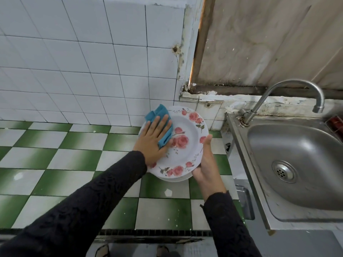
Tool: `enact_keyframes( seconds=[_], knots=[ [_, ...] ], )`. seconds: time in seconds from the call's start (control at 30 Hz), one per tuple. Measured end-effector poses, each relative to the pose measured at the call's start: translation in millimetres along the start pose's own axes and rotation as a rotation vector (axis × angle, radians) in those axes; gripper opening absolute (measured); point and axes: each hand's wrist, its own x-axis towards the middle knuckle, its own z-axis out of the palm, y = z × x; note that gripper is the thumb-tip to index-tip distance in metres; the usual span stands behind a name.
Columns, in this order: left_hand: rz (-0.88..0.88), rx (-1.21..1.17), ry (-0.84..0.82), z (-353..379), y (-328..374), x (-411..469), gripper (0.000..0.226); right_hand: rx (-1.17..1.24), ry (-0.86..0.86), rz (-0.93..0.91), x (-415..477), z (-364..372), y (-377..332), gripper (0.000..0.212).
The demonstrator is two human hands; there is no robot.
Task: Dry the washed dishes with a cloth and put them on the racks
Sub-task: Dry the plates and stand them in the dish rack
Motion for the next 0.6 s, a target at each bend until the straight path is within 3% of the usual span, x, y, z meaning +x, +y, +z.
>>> enact_keyframes(
  seconds=[0.13,0.27,0.43,0.5,0.6],
  knots=[
    [-0.064,-0.101,-0.131,12,17,-26,0.074,-0.034,0.028,-0.062,0,-8,-9,0.059],
    [-0.087,-0.392,-0.217,6,64,-48,0.064,-0.039,0.106,-0.115,4,-12,-10,0.058],
    [0.056,-0.650,-0.162,-11,115,-49,0.060,-0.037,0.145,0.022,3,-8,1,0.074],
    [0.061,-0.747,-0.156,-18,114,-29,0.060,-0.010,0.113,0.052,1,-2,8,0.069],
    [0.073,-0.534,-0.125,-19,91,5,0.065,0.080,0.097,0.068,2,7,14,0.067]
  ],
)
